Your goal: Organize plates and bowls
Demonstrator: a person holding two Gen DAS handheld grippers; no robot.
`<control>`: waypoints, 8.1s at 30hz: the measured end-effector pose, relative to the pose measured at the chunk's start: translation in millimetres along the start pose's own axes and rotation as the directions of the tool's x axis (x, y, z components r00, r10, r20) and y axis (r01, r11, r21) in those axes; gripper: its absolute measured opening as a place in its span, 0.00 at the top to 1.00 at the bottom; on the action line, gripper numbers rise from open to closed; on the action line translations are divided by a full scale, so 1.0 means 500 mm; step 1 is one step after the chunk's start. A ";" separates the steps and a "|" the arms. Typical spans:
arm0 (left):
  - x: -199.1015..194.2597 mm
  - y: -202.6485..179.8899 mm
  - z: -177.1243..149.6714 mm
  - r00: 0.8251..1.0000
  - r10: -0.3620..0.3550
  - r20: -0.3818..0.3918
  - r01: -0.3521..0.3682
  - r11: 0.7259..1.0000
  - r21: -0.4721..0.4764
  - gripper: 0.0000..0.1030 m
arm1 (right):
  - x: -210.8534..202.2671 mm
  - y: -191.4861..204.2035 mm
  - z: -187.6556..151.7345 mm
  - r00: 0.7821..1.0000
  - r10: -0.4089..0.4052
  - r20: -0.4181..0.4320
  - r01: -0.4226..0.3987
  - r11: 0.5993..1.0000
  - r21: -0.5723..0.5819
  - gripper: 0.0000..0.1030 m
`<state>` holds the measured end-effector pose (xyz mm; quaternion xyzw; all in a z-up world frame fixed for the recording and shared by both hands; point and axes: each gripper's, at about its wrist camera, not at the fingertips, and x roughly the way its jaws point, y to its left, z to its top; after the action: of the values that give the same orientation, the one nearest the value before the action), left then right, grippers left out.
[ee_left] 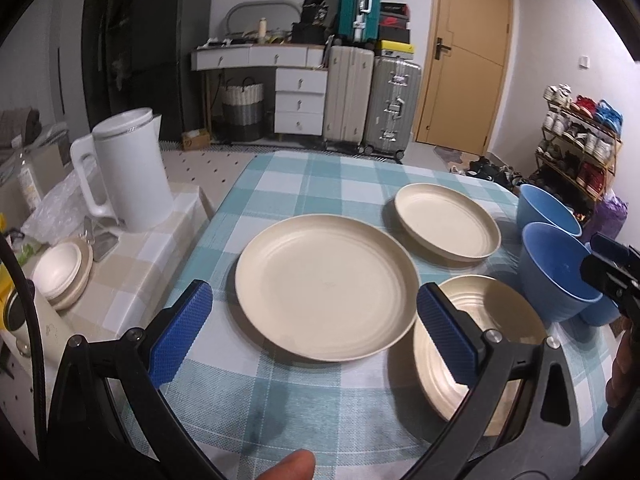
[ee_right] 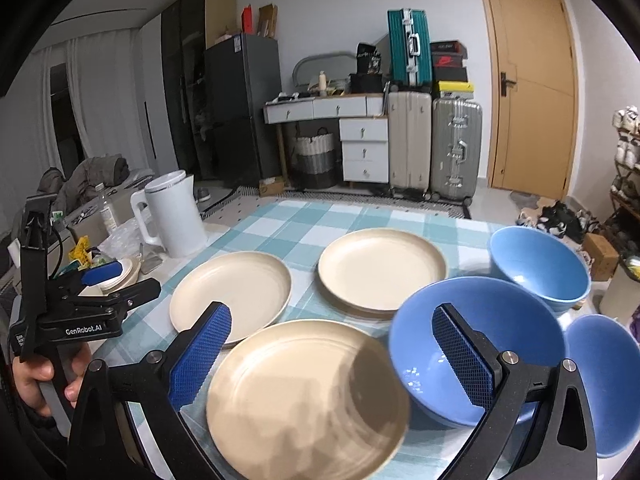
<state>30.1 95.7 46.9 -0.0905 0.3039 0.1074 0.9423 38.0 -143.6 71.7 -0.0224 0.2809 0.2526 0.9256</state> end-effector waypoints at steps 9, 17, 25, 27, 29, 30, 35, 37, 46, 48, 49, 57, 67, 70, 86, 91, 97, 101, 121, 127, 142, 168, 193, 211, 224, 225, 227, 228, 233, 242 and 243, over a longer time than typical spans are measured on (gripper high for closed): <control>0.056 0.046 -0.007 0.998 0.039 -0.049 -0.040 0.999 -0.016 0.01 | 0.076 0.037 0.019 0.998 0.041 -0.049 -0.042 0.999 -0.023 0.00; 0.103 0.089 -0.004 0.995 0.052 -0.084 -0.056 0.997 -0.053 0.01 | 0.138 0.059 0.033 0.995 0.064 -0.080 -0.065 0.998 -0.016 0.01; 0.147 0.115 0.002 0.991 0.034 -0.129 -0.046 0.995 -0.088 0.01 | 0.193 0.061 0.040 0.990 0.076 -0.120 -0.078 0.997 -0.011 0.05; 0.160 0.119 0.003 0.990 0.026 -0.141 -0.040 0.994 -0.099 0.01 | 0.206 0.065 0.042 0.988 0.079 -0.130 -0.081 0.997 -0.012 0.06; 0.171 0.123 0.003 0.988 0.016 -0.151 -0.033 0.993 -0.110 0.01 | 0.219 0.070 0.044 0.986 0.081 -0.143 -0.085 0.996 -0.016 0.07; 0.175 0.124 0.003 0.988 0.012 -0.154 -0.030 0.993 -0.113 0.03 | 0.228 0.072 0.045 0.985 0.083 -0.152 -0.087 0.996 -0.018 0.07; 0.198 0.134 0.002 0.984 0.002 -0.179 -0.027 0.991 -0.133 0.12 | 0.267 0.087 0.042 0.977 0.085 -0.198 -0.094 0.995 -0.039 0.12; 0.206 0.137 0.001 0.982 0.003 -0.190 -0.030 0.990 -0.136 0.14 | 0.284 0.090 0.041 0.972 0.089 -0.219 -0.099 0.994 -0.039 0.14; 0.246 0.139 -0.008 0.972 -0.017 -0.234 -0.017 0.989 -0.146 0.21 | 0.352 0.099 0.028 0.946 0.117 -0.302 -0.128 0.992 -0.016 0.26; 0.252 0.139 -0.009 0.971 -0.020 -0.240 -0.015 0.989 -0.146 0.22 | 0.365 0.099 0.026 0.941 0.127 -0.314 -0.135 0.991 -0.005 0.28; 0.256 0.139 -0.010 0.970 -0.023 -0.243 -0.013 0.989 -0.146 0.23 | 0.372 0.100 0.025 0.938 0.130 -0.321 -0.138 0.990 -0.003 0.29; 0.276 0.140 -0.012 0.964 -0.021 -0.266 -0.019 0.989 -0.148 0.31 | 0.414 0.108 0.019 0.920 0.148 -0.364 -0.156 0.988 0.008 0.38; 0.294 0.137 -0.025 0.954 -0.009 -0.301 -0.031 0.991 -0.129 0.57 | 0.453 0.107 0.011 0.913 0.119 -0.391 -0.123 0.992 0.014 0.50; 0.295 0.135 -0.026 0.953 -0.009 -0.303 -0.030 0.992 -0.124 0.61 | 0.458 0.105 0.010 0.913 0.107 -0.394 -0.112 0.994 0.010 0.52; 0.295 0.147 -0.030 0.952 -0.016 -0.306 -0.029 0.989 -0.145 0.86 | 0.478 0.098 -0.003 0.903 0.091 -0.419 -0.090 0.996 0.023 0.78; 0.296 0.147 -0.031 0.952 -0.011 -0.305 -0.033 0.990 -0.138 0.86 | 0.477 0.098 -0.004 0.905 0.086 -0.417 -0.088 0.996 0.015 0.81; 0.294 0.146 -0.031 0.954 -0.008 -0.301 -0.035 0.990 -0.137 0.86 | 0.474 0.102 -0.004 0.910 0.080 -0.408 -0.084 0.996 0.008 0.82; 0.291 0.145 -0.031 0.955 0.001 -0.297 -0.042 0.990 -0.131 0.86 | 0.471 0.104 -0.004 0.912 0.083 -0.402 -0.087 0.996 0.009 0.82; 0.208 0.127 0.008 0.976 0.013 -0.219 -0.039 0.993 -0.114 0.86 | 0.401 0.112 0.030 0.941 0.097 -0.325 -0.102 0.995 0.004 0.82; 0.175 0.113 0.020 0.980 0.007 -0.197 -0.028 0.994 -0.105 0.86 | 0.369 0.110 0.043 0.949 0.094 -0.300 -0.097 0.995 0.006 0.82; 0.100 0.062 0.026 0.987 -0.015 -0.159 0.004 0.998 -0.070 0.86 | 0.284 0.094 0.054 0.966 0.082 -0.247 -0.079 0.997 0.021 0.82; 0.008 -0.054 -0.010 0.983 -0.102 -0.153 0.106 0.994 0.024 0.86 | 0.107 0.043 -0.015 0.981 0.016 -0.193 0.000 0.997 0.079 0.82; 0.006 -0.116 -0.081 0.968 -0.145 -0.207 0.166 0.982 0.089 0.86 | 0.032 -0.002 -0.108 0.976 -0.036 -0.213 0.065 0.989 0.132 0.82; 0.054 -0.156 -0.118 0.952 -0.154 -0.263 0.194 0.972 0.136 0.86 | 0.045 -0.030 -0.153 0.963 -0.084 -0.258 0.126 0.980 0.151 0.82; 0.087 -0.181 -0.136 0.946 -0.148 -0.287 0.204 0.963 0.176 0.85 | 0.049 -0.053 -0.185 0.952 -0.116 -0.284 0.163 0.975 0.150 0.81; 0.087 -0.183 -0.138 0.946 -0.146 -0.288 0.203 0.963 0.178 0.85 | 0.048 -0.054 -0.186 0.951 -0.119 -0.284 0.166 0.975 0.148 0.81; 0.089 -0.187 -0.140 0.947 -0.142 -0.288 0.201 0.962 0.186 0.85 | 0.049 -0.057 -0.188 0.950 -0.123 -0.286 0.170 0.975 0.146 0.81; 0.092 -0.188 -0.140 0.947 -0.139 -0.289 0.199 0.962 0.189 0.85 | 0.051 -0.058 -0.189 0.950 -0.125 -0.288 0.172 0.974 0.146 0.81; 0.098 -0.195 -0.144 0.947 -0.131 -0.293 0.195 0.960 0.201 0.85 | 0.053 -0.061 -0.192 0.947 -0.131 -0.294 0.179 0.974 0.141 0.81; 0.100 -0.207 -0.152 0.951 -0.112 -0.289 0.183 0.956 0.232 0.84 | 0.065 -0.051 -0.194 0.941 -0.150 -0.304 0.194 0.973 0.122 0.81; 0.100 -0.207 -0.153 0.951 -0.110 -0.288 0.182 0.955 0.234 0.84 | 0.066 -0.049 -0.194 0.940 -0.152 -0.304 0.196 0.973 0.118 0.81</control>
<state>54.4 -14.4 -32.9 -0.0037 0.4340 -0.0171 0.9007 23.9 -167.5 -29.7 -0.0161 0.4298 0.1422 0.8915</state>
